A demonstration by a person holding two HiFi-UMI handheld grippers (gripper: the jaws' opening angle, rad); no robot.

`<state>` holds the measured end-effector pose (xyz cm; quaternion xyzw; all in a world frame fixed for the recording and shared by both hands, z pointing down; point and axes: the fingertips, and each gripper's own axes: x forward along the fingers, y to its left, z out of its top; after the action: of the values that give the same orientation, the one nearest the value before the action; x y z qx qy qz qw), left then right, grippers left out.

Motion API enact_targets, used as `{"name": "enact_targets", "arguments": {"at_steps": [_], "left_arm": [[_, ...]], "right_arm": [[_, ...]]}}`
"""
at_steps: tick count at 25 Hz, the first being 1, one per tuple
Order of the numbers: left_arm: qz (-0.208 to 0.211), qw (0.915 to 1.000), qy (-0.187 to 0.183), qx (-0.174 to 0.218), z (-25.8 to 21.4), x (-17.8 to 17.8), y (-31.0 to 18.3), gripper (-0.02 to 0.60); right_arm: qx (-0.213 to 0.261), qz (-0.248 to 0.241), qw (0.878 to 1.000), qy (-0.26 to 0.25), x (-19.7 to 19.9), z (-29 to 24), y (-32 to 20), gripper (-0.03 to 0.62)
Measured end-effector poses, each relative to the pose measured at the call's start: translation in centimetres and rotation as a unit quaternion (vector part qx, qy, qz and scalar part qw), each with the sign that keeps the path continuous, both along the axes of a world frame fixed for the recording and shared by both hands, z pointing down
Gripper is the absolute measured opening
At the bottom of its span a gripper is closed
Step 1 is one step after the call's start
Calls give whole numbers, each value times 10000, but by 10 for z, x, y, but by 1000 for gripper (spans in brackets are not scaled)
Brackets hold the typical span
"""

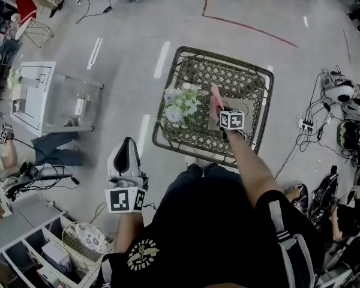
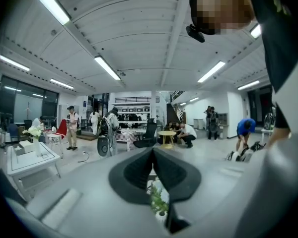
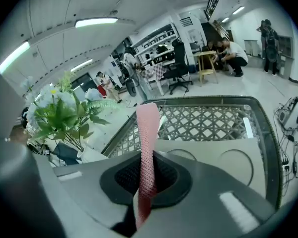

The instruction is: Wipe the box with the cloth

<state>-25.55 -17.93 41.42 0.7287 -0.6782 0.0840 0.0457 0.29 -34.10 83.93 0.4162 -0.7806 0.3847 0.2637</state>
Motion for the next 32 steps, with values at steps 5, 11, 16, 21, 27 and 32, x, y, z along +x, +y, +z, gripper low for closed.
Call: {"name": "enact_targets", "arguments": {"at_steps": [5,11,16,21,27,32], "left_arm": [[-275,9995,-116,-124,2,10,9,0],[-137,9998,-146,-32,-4,37,-8,0],[208,9997,-92,22,-6,74,-31,0],[475,9989,-4,42,-4,100,-44,0],[653,9978,-90,93,-9,123,-46,0],[599,9979,-78,213,-22,125,-46,0]], "right_arm": [[-433,-74,9986,302,-4,32,1,17],[-656,371,9953,606,58,52,-7,17],[-669,702,9925,739,122,53,-10,17],[-752,1035,9874,926,181,55,-1,17],[-774,1049,9877,859,207,51,7,17],[-331,93,9978,565,165,14,18,17]]}}
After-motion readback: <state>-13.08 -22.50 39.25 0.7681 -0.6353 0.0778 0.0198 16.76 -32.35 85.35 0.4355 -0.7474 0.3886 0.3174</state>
